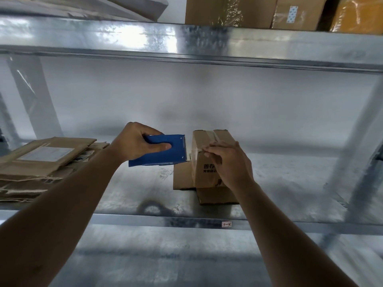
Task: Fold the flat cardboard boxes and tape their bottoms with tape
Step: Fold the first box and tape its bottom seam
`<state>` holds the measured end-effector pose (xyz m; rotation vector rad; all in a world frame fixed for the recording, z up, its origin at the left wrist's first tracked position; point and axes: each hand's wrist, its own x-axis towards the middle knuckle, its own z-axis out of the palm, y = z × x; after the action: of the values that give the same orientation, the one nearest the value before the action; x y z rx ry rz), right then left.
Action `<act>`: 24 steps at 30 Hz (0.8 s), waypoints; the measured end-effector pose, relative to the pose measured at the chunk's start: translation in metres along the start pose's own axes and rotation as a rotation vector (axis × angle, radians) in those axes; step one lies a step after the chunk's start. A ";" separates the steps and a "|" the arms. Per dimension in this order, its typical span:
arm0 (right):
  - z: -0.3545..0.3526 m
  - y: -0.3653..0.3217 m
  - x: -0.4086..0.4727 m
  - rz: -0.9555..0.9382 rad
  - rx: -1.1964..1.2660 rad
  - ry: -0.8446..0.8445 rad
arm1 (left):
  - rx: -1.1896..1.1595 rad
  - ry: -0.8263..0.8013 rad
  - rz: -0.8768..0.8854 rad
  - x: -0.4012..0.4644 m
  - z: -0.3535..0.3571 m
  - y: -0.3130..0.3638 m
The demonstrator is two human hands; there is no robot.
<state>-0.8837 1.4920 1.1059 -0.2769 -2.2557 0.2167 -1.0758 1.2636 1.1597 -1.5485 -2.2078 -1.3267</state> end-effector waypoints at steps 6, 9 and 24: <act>-0.002 -0.018 0.007 0.059 -0.012 -0.019 | 0.043 -0.007 -0.002 -0.004 -0.007 0.001; -0.006 -0.027 0.012 0.066 -0.011 -0.036 | 0.077 -0.023 0.001 -0.001 -0.007 0.003; 0.006 -0.054 0.008 0.162 -0.218 -0.136 | 0.434 0.042 -0.085 0.011 0.023 0.009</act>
<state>-0.9002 1.4423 1.1213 -0.5768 -2.3958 0.0751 -1.0650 1.2882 1.1572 -1.2672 -2.3530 -0.8099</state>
